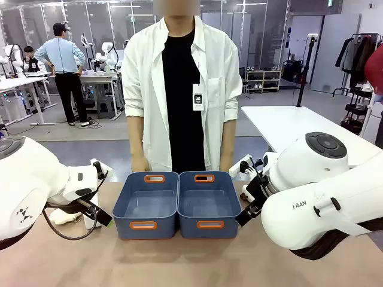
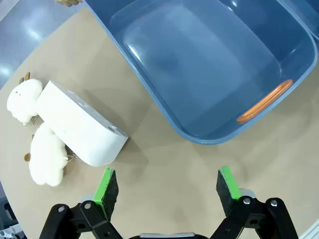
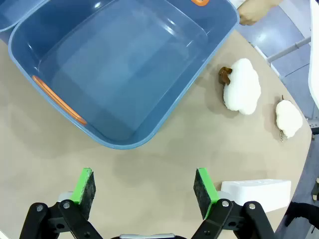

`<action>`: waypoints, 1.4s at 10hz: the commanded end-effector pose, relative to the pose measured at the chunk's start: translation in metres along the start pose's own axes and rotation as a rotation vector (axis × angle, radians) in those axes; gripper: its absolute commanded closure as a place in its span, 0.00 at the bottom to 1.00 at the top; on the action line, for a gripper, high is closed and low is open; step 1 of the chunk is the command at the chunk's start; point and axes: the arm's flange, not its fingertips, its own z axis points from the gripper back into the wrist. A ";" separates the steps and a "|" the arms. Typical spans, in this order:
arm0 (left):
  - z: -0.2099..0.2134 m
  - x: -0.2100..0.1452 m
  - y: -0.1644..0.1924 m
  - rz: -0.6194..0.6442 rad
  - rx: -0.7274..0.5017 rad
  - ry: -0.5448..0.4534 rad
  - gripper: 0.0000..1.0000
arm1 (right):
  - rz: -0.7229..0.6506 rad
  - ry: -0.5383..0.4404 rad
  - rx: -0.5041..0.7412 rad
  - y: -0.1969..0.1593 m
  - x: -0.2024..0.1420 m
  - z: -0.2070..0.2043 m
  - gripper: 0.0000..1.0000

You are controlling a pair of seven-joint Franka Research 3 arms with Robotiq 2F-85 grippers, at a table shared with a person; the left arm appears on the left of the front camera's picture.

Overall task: Sort the digital clocks into the basket.
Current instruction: Pick up the Digital clock from the table and place it into the empty Plastic storage basket.

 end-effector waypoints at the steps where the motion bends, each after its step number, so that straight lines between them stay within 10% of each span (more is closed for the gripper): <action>1: 0.000 0.000 0.000 0.000 0.000 0.000 0.00 | 0.000 0.000 0.000 0.000 0.000 0.000 0.00; 8: 0.000 0.000 0.000 -0.001 0.000 0.000 0.00 | 0.003 0.000 0.000 0.000 0.000 0.000 0.00; 14: 0.093 -0.005 0.080 0.279 -0.890 0.118 0.00 | -0.216 -0.237 0.714 -0.058 -0.007 0.110 0.00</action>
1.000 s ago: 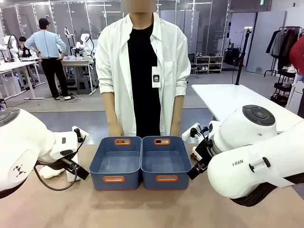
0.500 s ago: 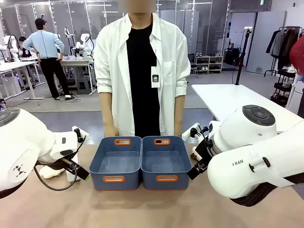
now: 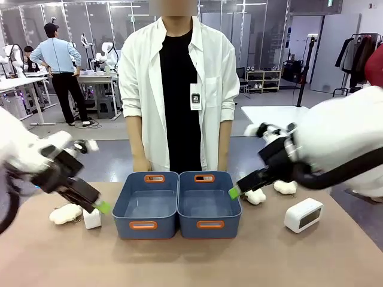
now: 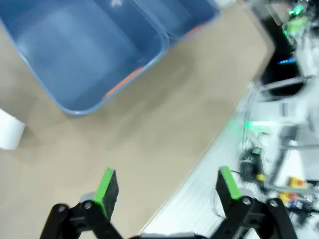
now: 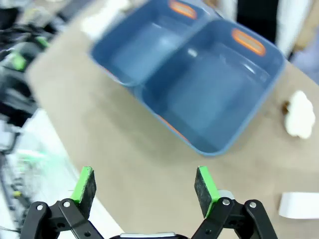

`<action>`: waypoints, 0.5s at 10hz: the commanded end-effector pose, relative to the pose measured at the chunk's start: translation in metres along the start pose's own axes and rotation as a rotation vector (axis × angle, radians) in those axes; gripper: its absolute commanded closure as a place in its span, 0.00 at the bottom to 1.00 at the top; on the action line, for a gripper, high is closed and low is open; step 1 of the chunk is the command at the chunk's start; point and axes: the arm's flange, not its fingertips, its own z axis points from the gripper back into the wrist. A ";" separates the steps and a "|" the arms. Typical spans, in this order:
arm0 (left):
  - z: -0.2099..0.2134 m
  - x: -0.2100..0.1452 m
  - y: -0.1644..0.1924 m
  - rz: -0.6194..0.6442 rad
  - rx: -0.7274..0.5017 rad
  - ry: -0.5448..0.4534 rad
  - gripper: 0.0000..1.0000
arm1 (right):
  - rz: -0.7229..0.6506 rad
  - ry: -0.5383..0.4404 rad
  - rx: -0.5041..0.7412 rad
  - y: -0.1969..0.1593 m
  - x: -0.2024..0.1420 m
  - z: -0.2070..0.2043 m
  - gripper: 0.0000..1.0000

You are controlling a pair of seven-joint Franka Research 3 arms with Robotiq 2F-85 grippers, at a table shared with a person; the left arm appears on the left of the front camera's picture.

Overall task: Sort the digital clocks into the basket.
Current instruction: Pick up the Digital clock from the table and place it into the empty Plastic storage basket.

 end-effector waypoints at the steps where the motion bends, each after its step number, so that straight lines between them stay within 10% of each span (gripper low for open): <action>1: 0.054 -0.013 0.045 0.191 -0.360 0.009 0.00 | -0.094 -0.054 0.303 -0.025 -0.022 0.041 0.00; 5: 0.160 -0.090 0.082 0.236 -0.483 -0.381 0.00 | -0.374 -0.418 0.328 -0.060 -0.127 0.153 0.00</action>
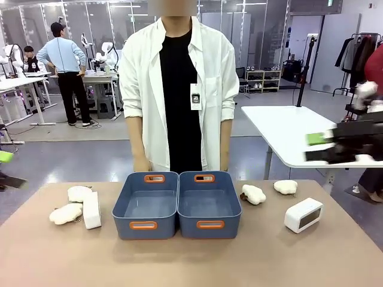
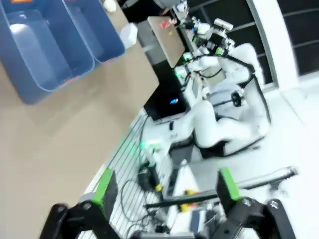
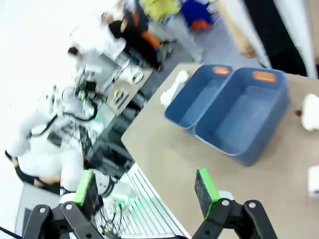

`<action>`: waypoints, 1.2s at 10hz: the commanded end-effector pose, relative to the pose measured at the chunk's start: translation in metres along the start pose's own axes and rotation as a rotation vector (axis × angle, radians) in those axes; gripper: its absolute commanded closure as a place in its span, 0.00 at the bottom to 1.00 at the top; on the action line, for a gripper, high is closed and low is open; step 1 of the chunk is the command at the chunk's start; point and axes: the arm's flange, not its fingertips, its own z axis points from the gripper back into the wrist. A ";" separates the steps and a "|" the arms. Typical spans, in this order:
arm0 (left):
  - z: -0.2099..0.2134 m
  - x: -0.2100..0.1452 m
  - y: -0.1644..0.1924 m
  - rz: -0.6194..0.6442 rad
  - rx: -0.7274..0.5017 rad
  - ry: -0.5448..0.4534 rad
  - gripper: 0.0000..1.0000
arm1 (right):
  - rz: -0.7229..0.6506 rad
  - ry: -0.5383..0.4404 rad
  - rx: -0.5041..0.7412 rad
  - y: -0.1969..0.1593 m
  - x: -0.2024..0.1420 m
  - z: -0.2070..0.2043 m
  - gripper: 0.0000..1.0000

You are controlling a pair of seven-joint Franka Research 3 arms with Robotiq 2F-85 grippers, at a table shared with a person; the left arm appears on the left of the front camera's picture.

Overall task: Sort the digital clocks into the basket.
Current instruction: Pick up the Digital clock from the table and place it into the empty Plastic storage basket.

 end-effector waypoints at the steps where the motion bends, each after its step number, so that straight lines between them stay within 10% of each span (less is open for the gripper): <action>1: 0.035 -0.015 0.000 -0.101 -0.021 -0.152 0.00 | -0.138 -0.117 -0.090 -0.013 -0.084 0.052 0.00; 6: 0.101 -0.054 -0.002 -0.135 -0.010 -0.425 0.00 | -0.260 -0.195 -0.178 -0.012 -0.106 0.108 0.00; 12: 0.107 -0.055 0.000 -0.108 0.014 -0.419 0.00 | -0.233 -0.185 -0.177 -0.024 -0.062 0.148 0.00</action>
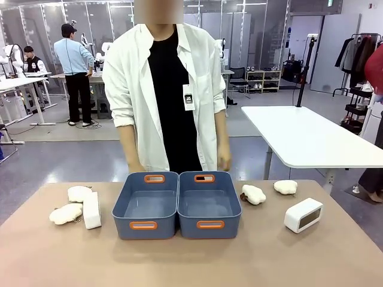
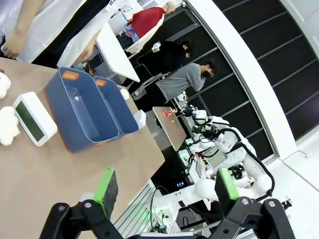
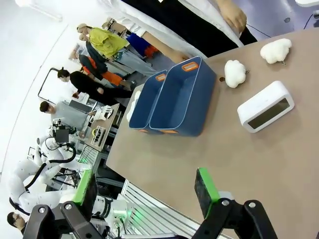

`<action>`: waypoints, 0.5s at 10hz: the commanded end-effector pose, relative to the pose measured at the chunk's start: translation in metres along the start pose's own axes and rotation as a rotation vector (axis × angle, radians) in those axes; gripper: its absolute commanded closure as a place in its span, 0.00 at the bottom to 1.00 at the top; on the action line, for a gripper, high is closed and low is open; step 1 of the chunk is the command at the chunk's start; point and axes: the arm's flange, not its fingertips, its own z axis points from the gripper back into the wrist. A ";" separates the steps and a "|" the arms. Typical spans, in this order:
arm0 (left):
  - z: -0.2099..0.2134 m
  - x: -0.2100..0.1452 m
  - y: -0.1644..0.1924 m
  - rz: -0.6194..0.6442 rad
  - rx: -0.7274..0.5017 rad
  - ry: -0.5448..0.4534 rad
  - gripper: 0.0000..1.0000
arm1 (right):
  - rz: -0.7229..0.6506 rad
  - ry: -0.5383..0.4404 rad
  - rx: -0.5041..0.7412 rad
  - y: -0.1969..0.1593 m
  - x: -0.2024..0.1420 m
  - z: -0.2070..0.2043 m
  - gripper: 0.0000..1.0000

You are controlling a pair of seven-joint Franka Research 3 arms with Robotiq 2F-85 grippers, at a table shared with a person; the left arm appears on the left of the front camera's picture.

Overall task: Sort the digital clocks into the basket.
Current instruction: Pick up the Digital clock from the table and place it into the empty Plastic storage basket.

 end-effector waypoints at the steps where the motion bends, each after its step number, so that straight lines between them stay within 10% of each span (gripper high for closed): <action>1: 0.001 0.002 -0.004 -0.017 -0.016 -0.004 0.00 | -0.003 -0.002 0.009 -0.002 -0.001 0.004 0.00; 5: 0.001 0.002 -0.004 -0.017 -0.016 -0.004 0.00 | -0.003 -0.002 0.009 -0.002 -0.001 0.004 0.00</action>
